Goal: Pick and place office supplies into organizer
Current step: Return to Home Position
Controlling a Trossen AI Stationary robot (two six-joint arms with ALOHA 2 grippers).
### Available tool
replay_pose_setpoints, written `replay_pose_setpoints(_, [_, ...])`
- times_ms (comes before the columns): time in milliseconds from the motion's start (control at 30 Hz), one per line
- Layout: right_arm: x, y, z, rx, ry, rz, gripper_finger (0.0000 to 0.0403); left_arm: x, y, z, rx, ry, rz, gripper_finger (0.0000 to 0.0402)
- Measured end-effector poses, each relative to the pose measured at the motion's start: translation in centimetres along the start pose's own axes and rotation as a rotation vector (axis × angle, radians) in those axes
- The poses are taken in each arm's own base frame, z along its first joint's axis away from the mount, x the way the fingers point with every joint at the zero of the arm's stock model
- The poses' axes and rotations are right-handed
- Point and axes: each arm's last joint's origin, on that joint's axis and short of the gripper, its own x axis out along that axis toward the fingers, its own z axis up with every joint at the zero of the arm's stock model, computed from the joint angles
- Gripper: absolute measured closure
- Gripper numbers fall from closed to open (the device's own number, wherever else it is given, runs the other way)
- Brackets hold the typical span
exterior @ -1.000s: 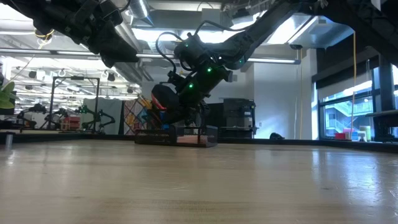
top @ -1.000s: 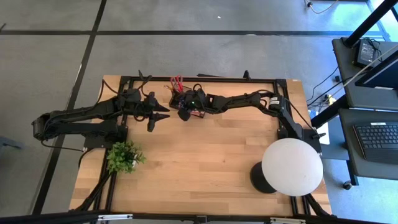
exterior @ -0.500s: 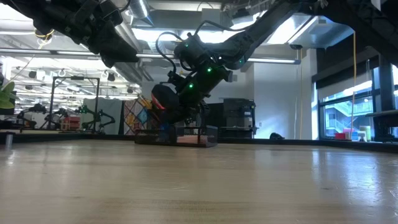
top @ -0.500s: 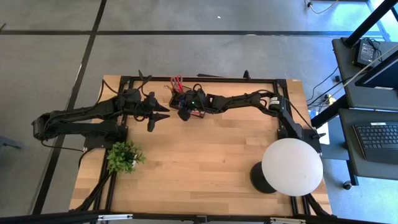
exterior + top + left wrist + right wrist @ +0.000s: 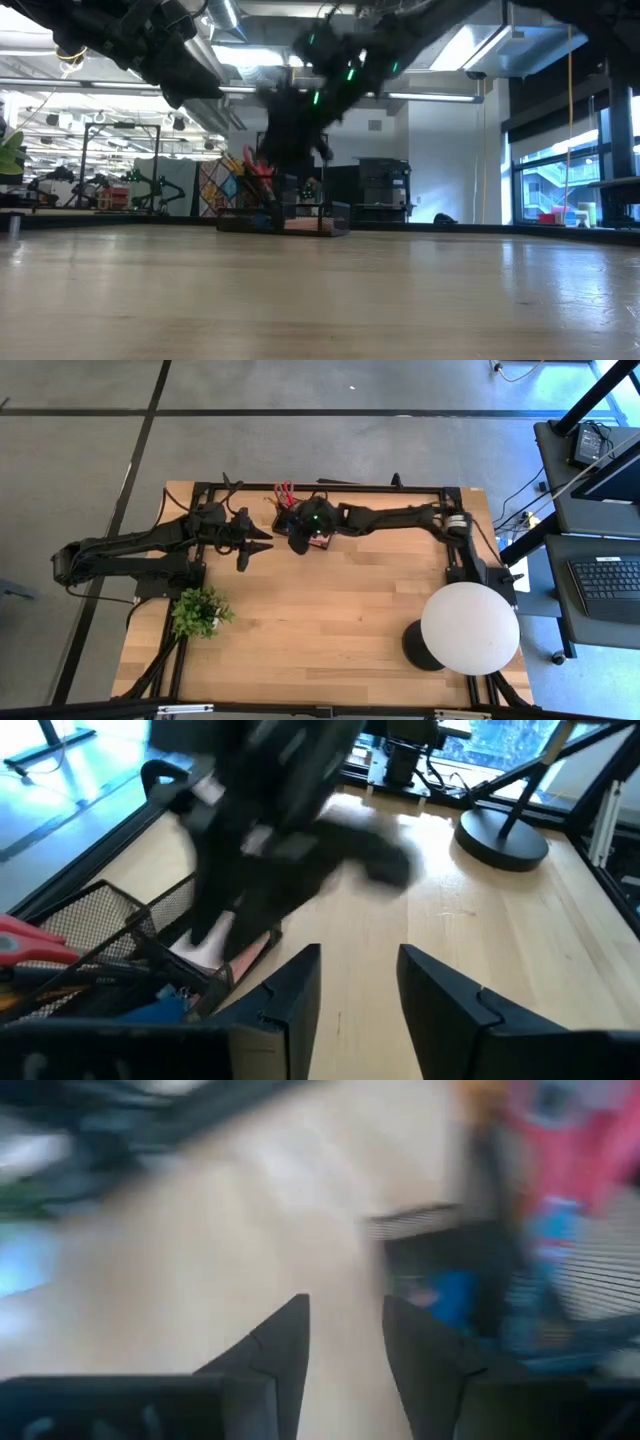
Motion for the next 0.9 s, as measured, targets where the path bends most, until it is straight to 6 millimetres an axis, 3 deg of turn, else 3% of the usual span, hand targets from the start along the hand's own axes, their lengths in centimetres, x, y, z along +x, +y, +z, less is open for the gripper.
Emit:
replay_pose_setpoints(167, [-5.7,3.2,2.2,-0.087,0.046,0.27,0.0271,-0.1,0.0,0.0,-0.037,-0.005,-0.003,0.0274])
replay_pose_setpoints(333, [-12.0,5.2,3.0,-0.18,-0.066,0.306,0.0271,-0.5,-0.1,0.5,-0.032,-0.05,-0.004,0.0274])
replay_pose_setpoints(433, [-15.2,4.7,1.4,-0.189,-0.131,0.241,0.0271,-1.7,-0.5,0.9,0.02,-0.118,-0.008,0.0274])
replay_pose_setpoints(633, [-20.9,3.3,-3.1,-0.231,-0.344,0.313,0.0271,-5.8,-1.6,1.9,0.104,-0.327,-0.016,0.0274])
replay_pose_setpoints(900, [-24.9,-0.1,-9.1,-0.271,-0.428,0.297,0.0271,-9.8,-2.3,0.8,0.097,-0.437,0.073,0.0274])
